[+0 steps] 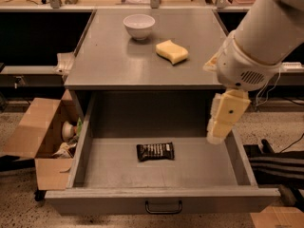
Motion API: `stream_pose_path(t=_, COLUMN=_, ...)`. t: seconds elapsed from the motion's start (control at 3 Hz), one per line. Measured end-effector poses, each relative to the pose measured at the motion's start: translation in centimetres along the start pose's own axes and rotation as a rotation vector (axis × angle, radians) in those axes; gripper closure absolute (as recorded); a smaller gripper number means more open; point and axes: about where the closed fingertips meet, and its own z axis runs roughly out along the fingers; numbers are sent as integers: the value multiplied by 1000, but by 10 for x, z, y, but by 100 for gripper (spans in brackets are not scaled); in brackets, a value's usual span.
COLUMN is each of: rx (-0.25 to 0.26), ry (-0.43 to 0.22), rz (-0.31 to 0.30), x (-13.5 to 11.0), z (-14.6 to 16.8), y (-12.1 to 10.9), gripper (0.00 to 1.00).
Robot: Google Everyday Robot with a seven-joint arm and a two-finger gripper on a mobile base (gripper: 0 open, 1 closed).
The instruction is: Pick rxbar chocolate from top drawer and place on counter
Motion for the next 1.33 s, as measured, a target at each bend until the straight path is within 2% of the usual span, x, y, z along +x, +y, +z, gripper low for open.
stream_pose_path(t=0.33, rx=-48, ry=-55, rz=1, x=-32, z=16, y=9, gripper=0)
stream_pose_path(t=0.67, rx=-50, ry=-54, rz=2, x=-32, z=17, y=9, gripper=0)
stream_pose_path(t=1.0, rx=-66, ry=-3, rz=-41, x=-30, z=44, y=13, gripper=0)
stream_pose_path(t=1.33, rx=-96, ry=16, rz=-81, x=-21, z=90, y=18, gripper=0)
